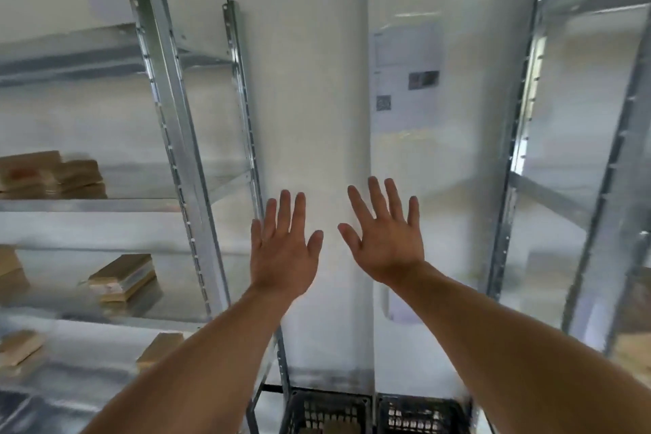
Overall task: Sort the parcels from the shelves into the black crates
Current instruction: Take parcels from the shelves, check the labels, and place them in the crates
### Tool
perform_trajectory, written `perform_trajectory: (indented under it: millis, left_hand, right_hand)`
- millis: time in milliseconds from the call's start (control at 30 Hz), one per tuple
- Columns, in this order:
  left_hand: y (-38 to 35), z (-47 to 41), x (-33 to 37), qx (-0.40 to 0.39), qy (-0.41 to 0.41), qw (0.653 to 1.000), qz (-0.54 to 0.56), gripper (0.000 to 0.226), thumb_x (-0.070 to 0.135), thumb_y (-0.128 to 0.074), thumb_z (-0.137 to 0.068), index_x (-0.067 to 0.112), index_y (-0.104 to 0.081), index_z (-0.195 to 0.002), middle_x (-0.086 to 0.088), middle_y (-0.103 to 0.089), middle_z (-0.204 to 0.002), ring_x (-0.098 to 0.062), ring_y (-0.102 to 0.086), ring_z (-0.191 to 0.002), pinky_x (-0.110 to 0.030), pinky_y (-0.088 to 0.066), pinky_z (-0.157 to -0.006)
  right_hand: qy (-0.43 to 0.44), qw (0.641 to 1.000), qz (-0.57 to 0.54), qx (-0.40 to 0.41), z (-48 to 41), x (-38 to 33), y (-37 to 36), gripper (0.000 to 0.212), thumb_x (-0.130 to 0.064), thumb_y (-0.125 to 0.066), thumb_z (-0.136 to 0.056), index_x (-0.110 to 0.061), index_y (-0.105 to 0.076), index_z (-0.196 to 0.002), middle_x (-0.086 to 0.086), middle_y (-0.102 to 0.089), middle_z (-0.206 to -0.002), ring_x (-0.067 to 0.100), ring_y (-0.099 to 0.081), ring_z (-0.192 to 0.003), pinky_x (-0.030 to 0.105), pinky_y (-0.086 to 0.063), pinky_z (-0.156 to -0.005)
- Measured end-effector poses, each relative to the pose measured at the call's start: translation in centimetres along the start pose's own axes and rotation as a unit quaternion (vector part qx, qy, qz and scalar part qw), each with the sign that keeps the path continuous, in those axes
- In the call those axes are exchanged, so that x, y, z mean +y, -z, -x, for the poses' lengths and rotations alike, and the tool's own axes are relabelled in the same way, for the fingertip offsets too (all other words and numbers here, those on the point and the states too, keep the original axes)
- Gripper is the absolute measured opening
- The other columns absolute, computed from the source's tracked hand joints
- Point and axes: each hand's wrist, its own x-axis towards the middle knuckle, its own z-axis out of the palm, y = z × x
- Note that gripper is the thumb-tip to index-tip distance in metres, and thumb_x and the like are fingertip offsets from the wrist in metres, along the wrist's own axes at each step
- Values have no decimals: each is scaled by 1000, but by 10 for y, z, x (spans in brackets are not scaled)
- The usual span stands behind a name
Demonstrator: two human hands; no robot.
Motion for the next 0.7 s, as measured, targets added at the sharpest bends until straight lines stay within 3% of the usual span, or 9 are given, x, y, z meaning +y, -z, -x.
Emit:
perform_trajectory:
  millis: [67,167,433,700]
  left_hand:
    - [18,-2,36,14,-27,999,16,68,57,-5,-97,29,17,-155,2,20,-163,-20,18,-151,-43,7,-121]
    - [40,-2,100,27,-71,996,39,72,59,1,-91,28,18,-155,1,20,-163,-23,16,-151,-44,6,-121]
    - [73,21,293,37,-190,969,152,74,64,5,-89,30,17,-154,2,20,-163,-22,16,-151,-42,8,-120]
    - [104,87,526,19,-252,929,270,66,54,-16,-103,30,17,-155,4,22,-163,-20,18,-151,-42,7,-121]
  right_hand:
    - [-14,999,21,24,12,24,34,70,-66,-12,-99,-34,-9,-162,4,-3,-170,32,2,-156,60,2,-120]
    - [-44,997,64,28,34,73,80,71,-68,-5,-98,-36,3,-161,1,12,-169,30,15,-155,59,9,-120]
    - [-168,973,156,34,125,227,200,69,-67,-7,-101,-37,13,-160,-1,23,-167,27,27,-152,59,12,-122]
    - [-266,934,239,22,252,394,320,69,-65,-7,-100,-36,14,-160,0,23,-168,27,24,-153,58,12,-121]
